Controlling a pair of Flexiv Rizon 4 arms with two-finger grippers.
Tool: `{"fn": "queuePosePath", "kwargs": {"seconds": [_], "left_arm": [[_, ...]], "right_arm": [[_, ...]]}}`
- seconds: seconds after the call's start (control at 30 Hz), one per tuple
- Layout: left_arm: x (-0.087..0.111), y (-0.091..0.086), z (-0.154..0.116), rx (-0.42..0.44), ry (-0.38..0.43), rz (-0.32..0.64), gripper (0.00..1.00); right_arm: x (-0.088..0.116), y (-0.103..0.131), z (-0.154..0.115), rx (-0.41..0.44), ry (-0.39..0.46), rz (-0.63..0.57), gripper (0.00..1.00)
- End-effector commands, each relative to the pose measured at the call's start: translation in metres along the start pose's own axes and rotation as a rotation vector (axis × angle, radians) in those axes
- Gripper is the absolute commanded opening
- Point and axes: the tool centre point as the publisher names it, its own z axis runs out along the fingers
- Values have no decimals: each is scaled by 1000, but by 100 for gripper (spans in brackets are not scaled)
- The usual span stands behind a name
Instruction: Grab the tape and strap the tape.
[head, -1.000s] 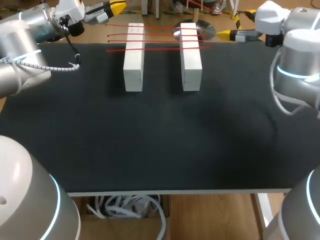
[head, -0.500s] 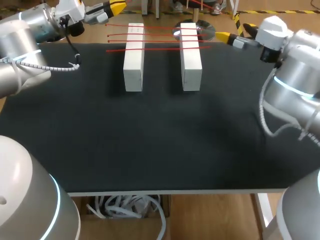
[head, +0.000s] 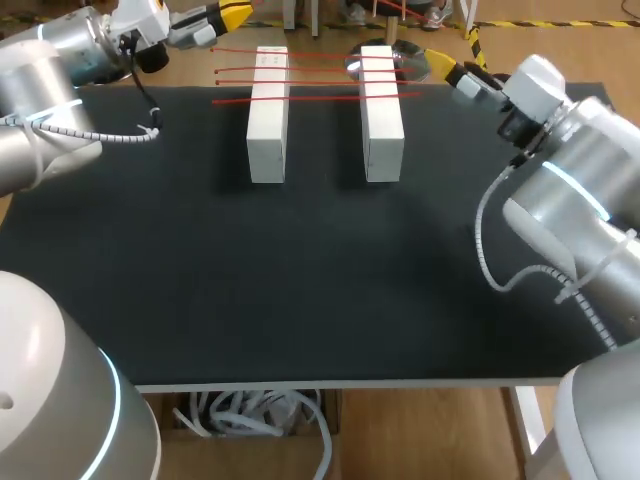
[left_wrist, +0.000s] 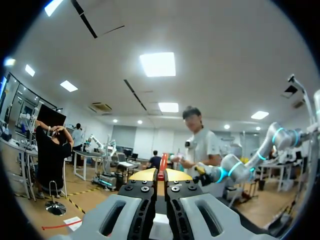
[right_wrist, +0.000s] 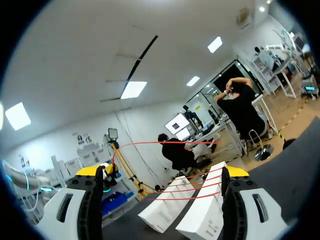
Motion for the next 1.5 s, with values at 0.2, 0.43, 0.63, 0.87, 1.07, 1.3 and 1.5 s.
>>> {"fn": "queuePosePath", "kwargs": {"seconds": [0.2, 0.43, 0.63, 0.87, 1.07, 1.3, 1.5], "left_arm": [[1, 0, 0, 1, -3, 1, 0], [1, 0, 0, 1, -3, 1, 0], [1, 0, 0, 1, -3, 1, 0], [1, 0, 0, 1, -3, 1, 0], [1, 0, 0, 1, -3, 1, 0], [1, 0, 0, 1, -3, 1, 0], [1, 0, 0, 1, -3, 1, 0]], "right_arm": [[15, 5, 12, 25, -95, -253, 100], [15, 5, 12, 25, -95, -253, 100], [15, 5, 12, 25, -95, -253, 100], [15, 5, 12, 25, -95, -253, 100], [12, 3, 10, 24, -173, -275, 100], [11, 6, -9, -125, -427, -340, 100], [1, 8, -20, -227, -575, -330, 100]]}}
